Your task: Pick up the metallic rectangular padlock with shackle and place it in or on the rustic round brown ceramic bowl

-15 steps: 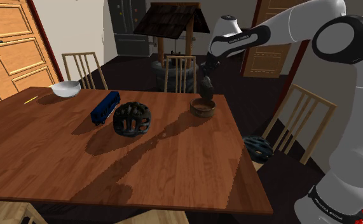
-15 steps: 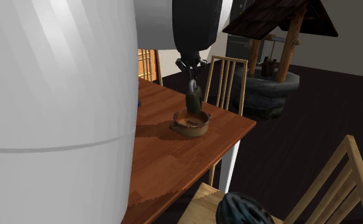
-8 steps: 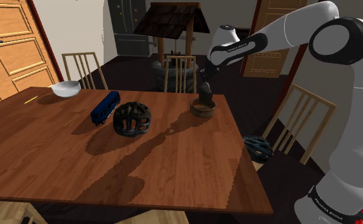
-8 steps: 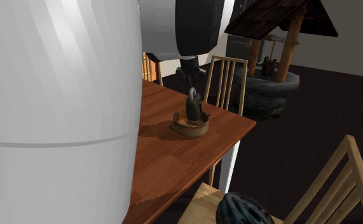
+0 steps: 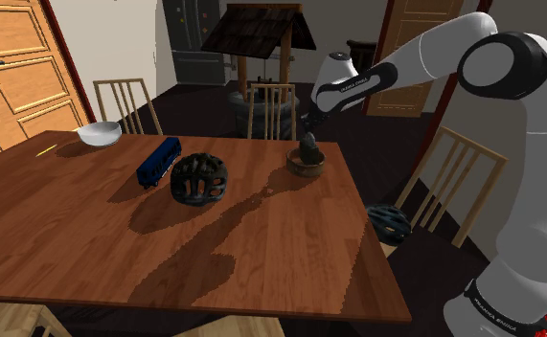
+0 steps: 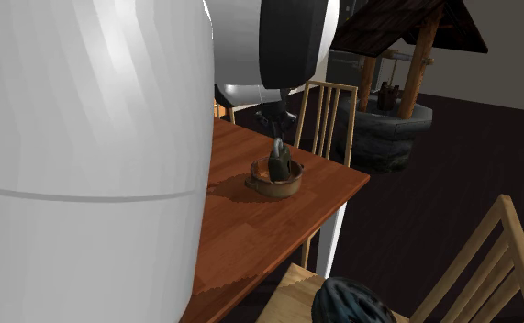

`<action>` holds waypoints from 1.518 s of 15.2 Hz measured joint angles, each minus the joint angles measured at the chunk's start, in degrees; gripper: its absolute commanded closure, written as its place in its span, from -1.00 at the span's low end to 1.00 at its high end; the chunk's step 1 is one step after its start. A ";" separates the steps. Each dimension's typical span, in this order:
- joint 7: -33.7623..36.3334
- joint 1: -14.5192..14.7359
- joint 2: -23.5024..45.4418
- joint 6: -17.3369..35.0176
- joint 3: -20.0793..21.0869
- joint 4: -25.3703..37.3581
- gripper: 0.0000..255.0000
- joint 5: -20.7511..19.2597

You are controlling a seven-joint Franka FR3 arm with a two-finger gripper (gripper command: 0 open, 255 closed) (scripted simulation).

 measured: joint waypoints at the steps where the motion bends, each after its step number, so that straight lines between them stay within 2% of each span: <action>1: 0.11 0.07 0.17 0.19 -0.05 -0.01 1.00 -0.09; 6: 0.20 0.12 0.28 0.39 -0.08 -0.07 1.00 -0.17; 7: 0.21 0.13 0.29 0.39 -0.09 -0.06 -1.00 -0.17; 13: 0.22 0.14 0.25 0.39 -0.08 -0.03 -1.00 -0.17; 17: -0.41 -0.37 -4.46 -2.27 0.80 -1.98 -1.00 1.15; 23: -0.89 -0.70 -5.98 -3.15 1.05 -2.59 -1.00 1.71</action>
